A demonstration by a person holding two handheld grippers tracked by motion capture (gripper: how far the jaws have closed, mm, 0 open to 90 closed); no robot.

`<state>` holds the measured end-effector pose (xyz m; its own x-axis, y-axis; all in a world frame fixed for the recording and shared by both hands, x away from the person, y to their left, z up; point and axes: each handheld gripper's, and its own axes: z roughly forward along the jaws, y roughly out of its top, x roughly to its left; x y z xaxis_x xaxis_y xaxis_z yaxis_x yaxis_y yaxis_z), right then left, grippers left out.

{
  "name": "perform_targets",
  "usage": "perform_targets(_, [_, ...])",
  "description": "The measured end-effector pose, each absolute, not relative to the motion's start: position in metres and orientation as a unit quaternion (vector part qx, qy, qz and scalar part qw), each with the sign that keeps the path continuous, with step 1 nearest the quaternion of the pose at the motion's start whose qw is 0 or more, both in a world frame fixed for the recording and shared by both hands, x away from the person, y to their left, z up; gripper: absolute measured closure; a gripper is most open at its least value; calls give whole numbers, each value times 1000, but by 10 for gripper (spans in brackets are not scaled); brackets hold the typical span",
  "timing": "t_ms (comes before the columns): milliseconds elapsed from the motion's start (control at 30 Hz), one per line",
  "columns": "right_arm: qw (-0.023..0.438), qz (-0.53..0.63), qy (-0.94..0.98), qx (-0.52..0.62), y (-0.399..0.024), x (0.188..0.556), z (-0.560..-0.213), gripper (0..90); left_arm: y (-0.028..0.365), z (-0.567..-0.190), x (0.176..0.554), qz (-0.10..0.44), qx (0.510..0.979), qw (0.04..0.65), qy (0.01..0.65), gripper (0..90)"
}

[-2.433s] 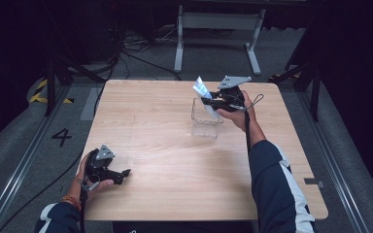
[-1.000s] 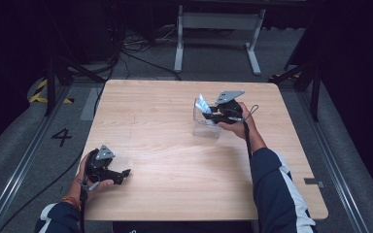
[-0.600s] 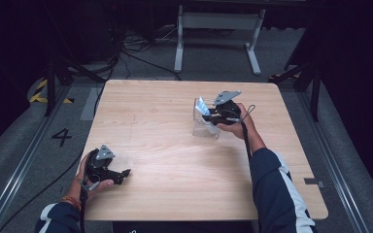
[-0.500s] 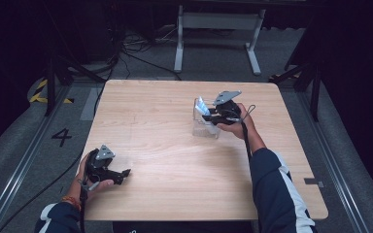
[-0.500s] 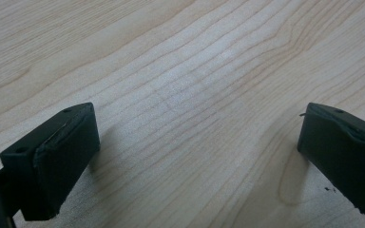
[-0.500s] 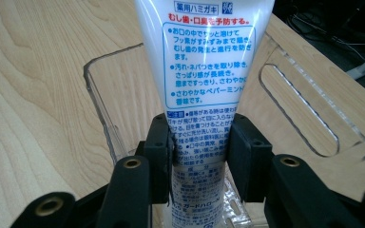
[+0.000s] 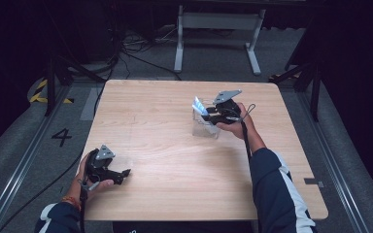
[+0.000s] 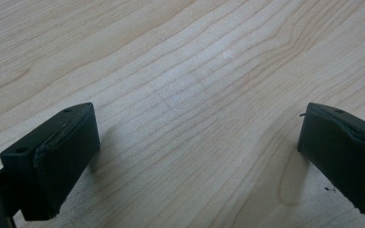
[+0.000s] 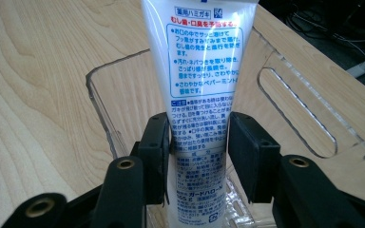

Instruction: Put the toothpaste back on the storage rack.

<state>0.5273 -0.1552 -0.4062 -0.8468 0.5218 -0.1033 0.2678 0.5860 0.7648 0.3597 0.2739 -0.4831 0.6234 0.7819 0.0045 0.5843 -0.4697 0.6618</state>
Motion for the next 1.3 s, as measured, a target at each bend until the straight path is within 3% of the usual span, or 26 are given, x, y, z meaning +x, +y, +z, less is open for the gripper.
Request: perform_targets(1300, [195, 366, 881, 226, -163, 498, -371, 422, 274, -483, 360, 158, 843, 318, 404, 6])
